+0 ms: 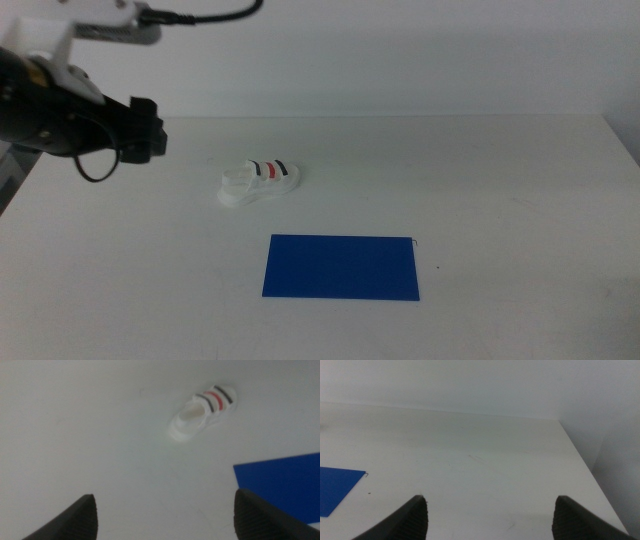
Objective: Use one arm to grab the shoe from the table and place it on the mat.
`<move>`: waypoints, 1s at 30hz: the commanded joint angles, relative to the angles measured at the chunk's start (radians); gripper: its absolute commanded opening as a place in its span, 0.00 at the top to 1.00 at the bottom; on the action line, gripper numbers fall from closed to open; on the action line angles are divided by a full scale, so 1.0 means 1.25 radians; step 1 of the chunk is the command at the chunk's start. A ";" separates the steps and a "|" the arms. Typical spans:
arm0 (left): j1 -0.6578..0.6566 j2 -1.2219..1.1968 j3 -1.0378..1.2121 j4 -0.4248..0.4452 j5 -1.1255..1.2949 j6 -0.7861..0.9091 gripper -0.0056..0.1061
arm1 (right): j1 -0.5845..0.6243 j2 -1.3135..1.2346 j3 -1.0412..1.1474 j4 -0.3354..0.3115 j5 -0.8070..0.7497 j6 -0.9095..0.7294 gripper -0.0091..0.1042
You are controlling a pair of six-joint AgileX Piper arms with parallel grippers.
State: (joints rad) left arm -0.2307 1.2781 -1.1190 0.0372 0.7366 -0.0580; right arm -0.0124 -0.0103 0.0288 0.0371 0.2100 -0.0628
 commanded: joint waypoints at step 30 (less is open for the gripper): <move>-0.013 0.658 -0.794 -0.102 0.428 0.406 0.11 | 0.001 -0.021 0.004 -0.007 -0.061 -0.006 0.35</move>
State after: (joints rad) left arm -0.2349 2.1235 -2.0370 -0.0579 1.2262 0.4264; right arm -0.0124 -0.0103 0.0288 0.0371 0.2100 -0.0628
